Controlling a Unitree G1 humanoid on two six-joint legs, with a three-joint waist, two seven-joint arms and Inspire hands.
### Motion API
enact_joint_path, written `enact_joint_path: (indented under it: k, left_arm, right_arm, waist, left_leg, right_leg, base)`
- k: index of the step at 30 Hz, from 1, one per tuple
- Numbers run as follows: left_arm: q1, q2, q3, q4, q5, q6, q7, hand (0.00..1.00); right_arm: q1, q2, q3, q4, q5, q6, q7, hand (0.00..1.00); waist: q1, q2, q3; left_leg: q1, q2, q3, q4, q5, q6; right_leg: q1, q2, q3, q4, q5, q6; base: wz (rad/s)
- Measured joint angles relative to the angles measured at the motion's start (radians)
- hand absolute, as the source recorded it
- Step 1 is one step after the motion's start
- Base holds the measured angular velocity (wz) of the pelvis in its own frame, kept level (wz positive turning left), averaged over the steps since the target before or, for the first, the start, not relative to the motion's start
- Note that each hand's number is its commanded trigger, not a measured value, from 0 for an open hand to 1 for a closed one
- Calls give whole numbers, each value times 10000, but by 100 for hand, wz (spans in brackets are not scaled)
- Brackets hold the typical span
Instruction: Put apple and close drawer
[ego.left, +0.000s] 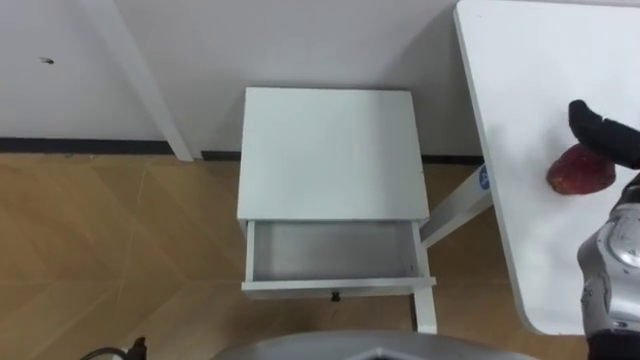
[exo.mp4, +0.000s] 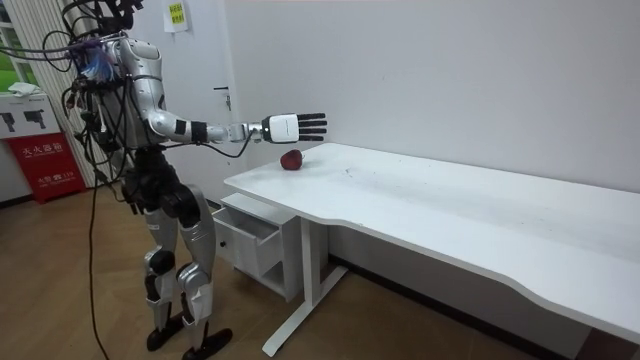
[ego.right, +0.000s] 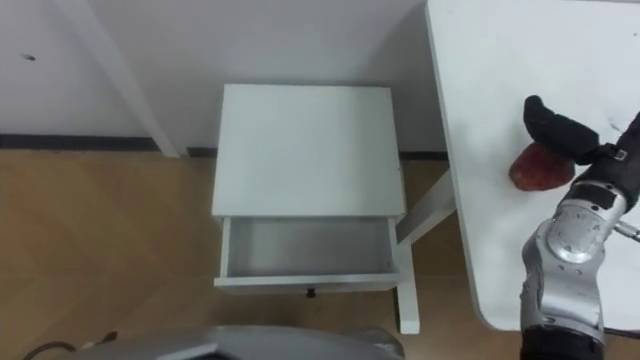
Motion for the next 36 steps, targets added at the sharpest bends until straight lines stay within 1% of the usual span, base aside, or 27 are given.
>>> enact_joint_path:
  k: [1, 2, 4, 7, 10, 13, 17, 20, 22, 24, 26, 27, 28, 29, 30, 34, 36]
  left_arm:
    - [4, 0, 0, 1, 0, 0, 7, 0]
    - [-3, 1, 12, 0, 2, 0, 19, 0]
    - [-42, 1, 14, -2, 2, -34, 101, 0]
    - [-36, 1, 13, 19, 2, -85, 154, 0]
    - [-51, 24, 12, 194, 0, -157, 182, 0]
    - [-70, 24, -21, 398, 0, -162, 181, 0]
    - [-83, 31, -20, 410, 9, -169, 179, 0]
    - [-68, 33, -30, 482, 2, -168, 173, 0]
    - [-62, 34, -45, 509, 4, -163, 157, 0]
    - [-78, 30, -61, 507, 8, -158, 113, 0]
    - [-88, 31, -62, 506, 3, -152, 94, 0]
    - [-84, 29, -68, 507, 2, -140, 93, 0]
    - [-81, 26, -73, 508, 1, -134, 93, 0]
    - [-61, 21, -82, 508, 0, -118, 93, 0]
    - [-52, 22, -80, 506, 0, -112, 94, 0]
    - [-44, 13, -81, 503, 3, -99, 96, 0]
    - [-38, 1, -82, 503, 3, -58, 96, 0]
  right_arm:
    - [0, 0, 0, 41, -30, 0, 42, 0]
    - [31, 0, 5, 118, -30, -1, 113, 0]
    - [100, -1, 98, 196, -43, -2, 198, 0]
    - [287, -1, 337, 233, -483, -15, 354, 0]
    - [335, 0, 544, 780, -713, -38, 463, 0]
    - [396, 2, 800, 1016, -722, -36, 615, 0]
    - [513, -1, 1103, 1056, -723, -37, 828, 0]
    - [583, -1, 1221, 1056, -722, -36, 1140, 0]
    - [583, -3, 1323, 1056, -722, -36, 1168, 0]
    - [582, -8, 1473, 1059, -728, -36, 1287, 0]
    - [583, -8, 1568, 1193, -766, -40, 1446, 0]
    - [593, -7, 1645, 1416, -793, -40, 1512, 16]
    - [620, -3, 1677, 1489, -860, -68, 1498, 59]
    - [659, -3, 1688, 1489, -1025, -154, 1516, 85]
    - [665, -3, 1682, 1500, -1109, -157, 1530, 100]
    - [675, -6, 1569, 1511, -1295, -176, 1583, 100]
    - [675, -39, 1359, 1589, -1504, -232, 1590, 100]
  waist:
    - [0, -4, 3]
    - [4, -34, -37]
    - [19, -77, -34]
    - [48, -93, -35]
    - [89, -104, -28]
    - [130, -86, -19]
    - [216, -84, -31]
    - [234, -66, -39]
    - [239, -53, -45]
    - [240, 6, -37]
    - [248, 33, -48]
    - [241, 48, -70]
    - [242, 56, -80]
    - [243, 82, -99]
    - [234, 94, -111]
    - [214, 97, -114]
    - [209, 95, -115]
  left_leg:
    - [21, 0, 2, -9, 0, 0]
    - [37, -3, 2, -16, 0, 0]
    - [36, -2, 0, -16, 0, 0]
    - [45, -1, -1, -13, 0, 0]
    - [157, -1, 13, -19, -1, -1]
    - [169, -1, -1, -38, -1, -1]
    - [170, 3, -28, -42, -2, -2]
    - [170, 2, -30, -38, -2, -2]
    - [166, 1, -46, -35, -2, -2]
    - [164, 2, -50, -33, -2, -2]
    - [166, 2, -50, -37, -2, -2]
    - [178, 2, -30, -37, -2, -2]
    - [183, 2, -25, -37, -2, -2]
    - [190, 0, -21, -35, -2, -2]
    - [190, -2, -27, -34, -2, -2]
    - [194, 0, -40, -28, -2, -2]
    - [210, 3, -42, -22, -3, -3]
  right_leg:
    - [51, 0, -3, -21, 0, 0]
    - [119, 1, 10, -96, 0, 0]
    - [133, 5, 35, -120, 1, -1]
    - [146, 7, 49, -121, 3, -4]
    - [249, 6, 48, -129, 6, -4]
    - [248, 7, 38, -120, 6, -4]
    - [256, 7, -18, -113, 8, -8]
    - [266, -1, -60, -113, 12, -10]
    - [270, -6, -91, -113, 12, -9]
    - [269, -5, -93, -118, 12, -9]
    - [269, -5, -95, -120, 12, -9]
    - [272, -4, -85, -123, 12, -9]
    - [279, -5, -84, -124, 12, -9]
    - [286, -8, -83, -124, 12, -9]
    - [289, -9, -77, -127, 12, -9]
    - [304, -5, -75, -128, 12, -9]
    - [333, -3, -78, -127, 12, -9]
  base:
    - [0]
    - [0]
    - [0]
    - [0]
    - [0]
    - [0]
    - [0]
    - [0]
    - [0]
    - [0]
    - [0]
    - [0]
    - [0]
    - [0]
    - [0]
    - [0]
    - [0]
